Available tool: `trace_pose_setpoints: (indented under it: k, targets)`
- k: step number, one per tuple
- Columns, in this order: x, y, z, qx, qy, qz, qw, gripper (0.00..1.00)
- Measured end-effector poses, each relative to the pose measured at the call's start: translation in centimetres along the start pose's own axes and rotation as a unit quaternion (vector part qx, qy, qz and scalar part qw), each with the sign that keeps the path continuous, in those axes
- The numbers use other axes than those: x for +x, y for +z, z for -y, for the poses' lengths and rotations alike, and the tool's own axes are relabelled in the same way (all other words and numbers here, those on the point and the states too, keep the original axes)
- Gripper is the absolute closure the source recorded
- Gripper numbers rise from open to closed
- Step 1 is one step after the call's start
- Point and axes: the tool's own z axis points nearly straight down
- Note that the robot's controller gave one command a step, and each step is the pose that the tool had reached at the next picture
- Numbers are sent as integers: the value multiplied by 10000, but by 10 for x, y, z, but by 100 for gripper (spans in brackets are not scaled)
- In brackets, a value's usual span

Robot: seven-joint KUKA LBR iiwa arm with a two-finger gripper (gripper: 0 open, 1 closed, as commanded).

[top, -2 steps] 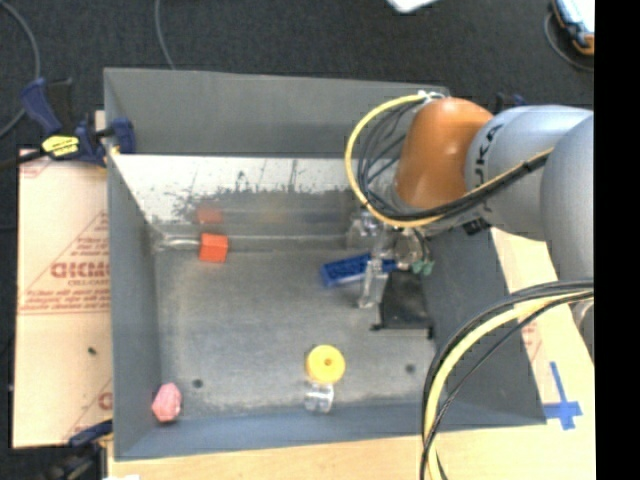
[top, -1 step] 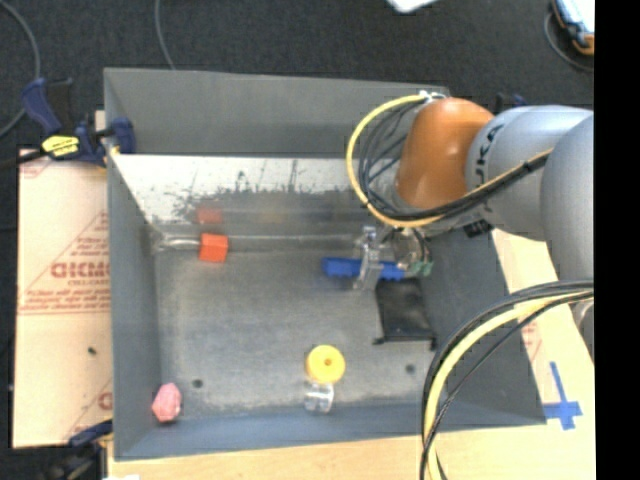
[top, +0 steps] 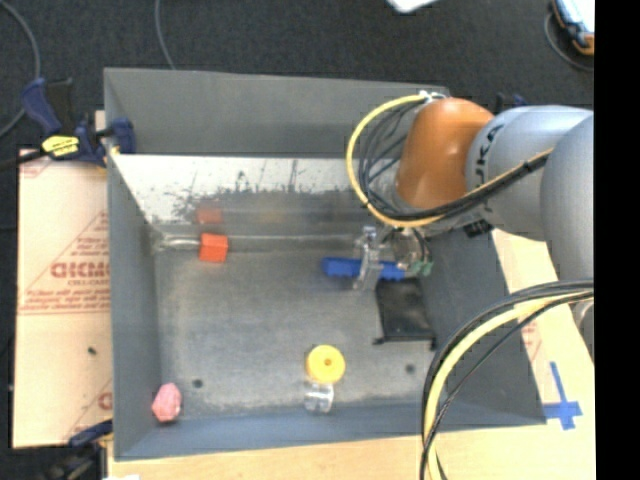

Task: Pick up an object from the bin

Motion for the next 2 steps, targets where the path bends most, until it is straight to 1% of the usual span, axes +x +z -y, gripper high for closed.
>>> trace_pose_setpoints:
  k: [1, 2]
  targets:
    - [1, -3, 0, -1, 0, -9, 10000, 100]
    - [3, -23, 0, -3, 1, -40, 10000, 100]
